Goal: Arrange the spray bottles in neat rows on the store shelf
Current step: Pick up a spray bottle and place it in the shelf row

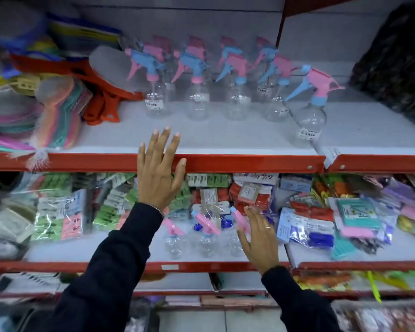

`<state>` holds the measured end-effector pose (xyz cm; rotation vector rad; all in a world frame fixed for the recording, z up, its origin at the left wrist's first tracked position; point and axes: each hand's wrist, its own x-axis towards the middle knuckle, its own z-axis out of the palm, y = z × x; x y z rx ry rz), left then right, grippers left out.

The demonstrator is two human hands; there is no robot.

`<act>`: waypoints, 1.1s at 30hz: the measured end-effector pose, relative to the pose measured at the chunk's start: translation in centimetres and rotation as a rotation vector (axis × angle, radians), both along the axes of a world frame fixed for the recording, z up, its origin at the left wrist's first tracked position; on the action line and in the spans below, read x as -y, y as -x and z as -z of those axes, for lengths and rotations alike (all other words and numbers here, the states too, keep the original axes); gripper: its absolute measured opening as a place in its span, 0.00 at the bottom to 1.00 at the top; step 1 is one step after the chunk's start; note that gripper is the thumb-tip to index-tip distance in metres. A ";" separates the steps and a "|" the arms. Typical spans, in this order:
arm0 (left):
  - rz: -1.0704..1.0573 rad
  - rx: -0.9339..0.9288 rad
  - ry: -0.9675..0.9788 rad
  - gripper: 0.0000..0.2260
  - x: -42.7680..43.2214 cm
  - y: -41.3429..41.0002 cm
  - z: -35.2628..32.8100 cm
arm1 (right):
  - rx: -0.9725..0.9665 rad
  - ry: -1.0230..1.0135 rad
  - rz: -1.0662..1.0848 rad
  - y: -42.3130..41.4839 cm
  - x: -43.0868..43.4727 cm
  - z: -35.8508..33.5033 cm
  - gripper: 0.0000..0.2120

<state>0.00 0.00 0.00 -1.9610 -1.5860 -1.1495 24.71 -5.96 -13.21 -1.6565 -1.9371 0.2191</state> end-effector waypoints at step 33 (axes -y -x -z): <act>-0.110 -0.159 -0.037 0.19 -2.6 2.2 1.3 | -0.749 -0.429 -0.066 -2.0 -4.7 -25.4 0.13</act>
